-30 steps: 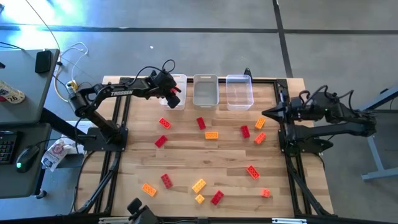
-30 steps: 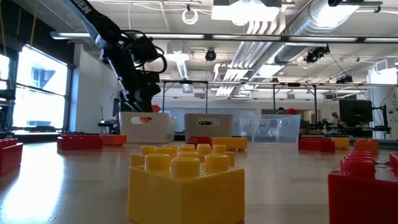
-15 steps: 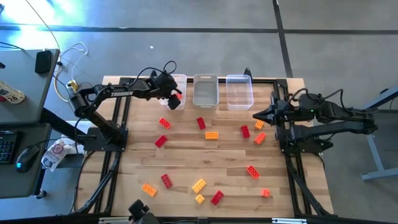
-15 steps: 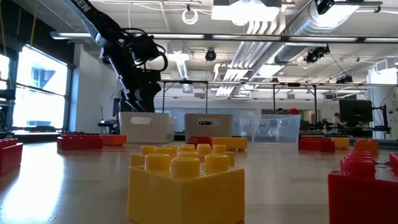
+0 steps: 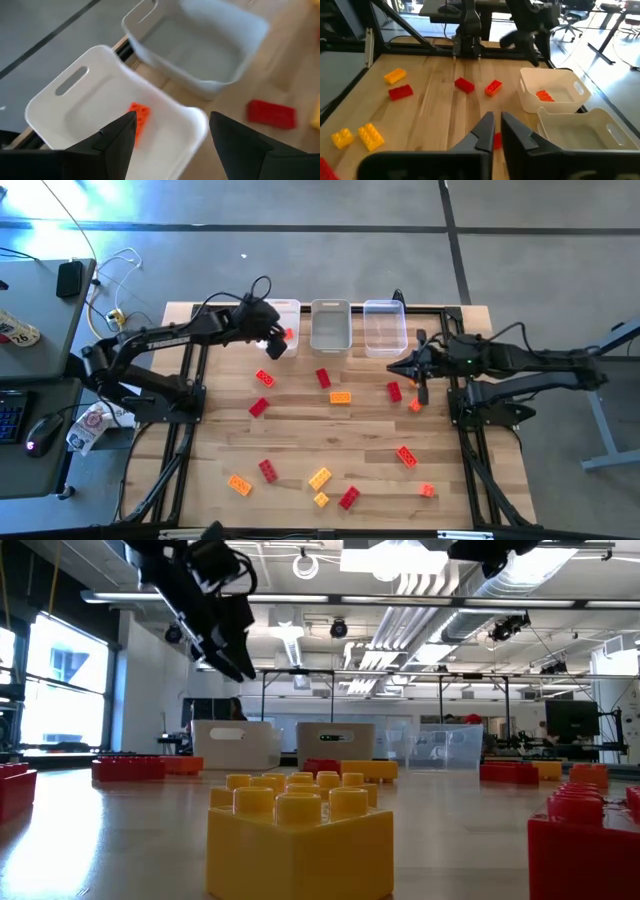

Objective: Sort & place blocks by color
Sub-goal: Put the yellow game piece into the transparent bin

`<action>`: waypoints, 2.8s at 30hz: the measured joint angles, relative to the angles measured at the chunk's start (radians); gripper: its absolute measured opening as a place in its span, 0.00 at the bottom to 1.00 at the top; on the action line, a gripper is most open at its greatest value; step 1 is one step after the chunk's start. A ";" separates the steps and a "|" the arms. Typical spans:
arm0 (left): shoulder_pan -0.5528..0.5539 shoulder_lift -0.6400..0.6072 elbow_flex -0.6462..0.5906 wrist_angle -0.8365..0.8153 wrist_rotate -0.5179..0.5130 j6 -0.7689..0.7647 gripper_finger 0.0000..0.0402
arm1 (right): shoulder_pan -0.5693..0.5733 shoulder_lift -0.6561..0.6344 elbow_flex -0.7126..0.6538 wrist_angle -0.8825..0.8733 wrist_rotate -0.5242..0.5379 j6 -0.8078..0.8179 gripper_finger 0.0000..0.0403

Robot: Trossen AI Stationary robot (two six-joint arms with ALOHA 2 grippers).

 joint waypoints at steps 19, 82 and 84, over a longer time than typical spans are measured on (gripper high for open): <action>-0.237 -0.097 0.000 -0.064 -0.006 -0.144 0.59 | 0.000 0.262 0.000 0.126 0.107 0.010 0.52; -0.238 -0.096 0.000 -0.152 -0.007 -0.216 0.59 | 0.000 0.992 0.000 0.407 -0.020 0.022 0.28; -0.238 -0.096 0.000 -0.152 -0.005 -0.216 0.59 | 0.000 0.972 -0.003 0.385 -0.009 0.022 0.28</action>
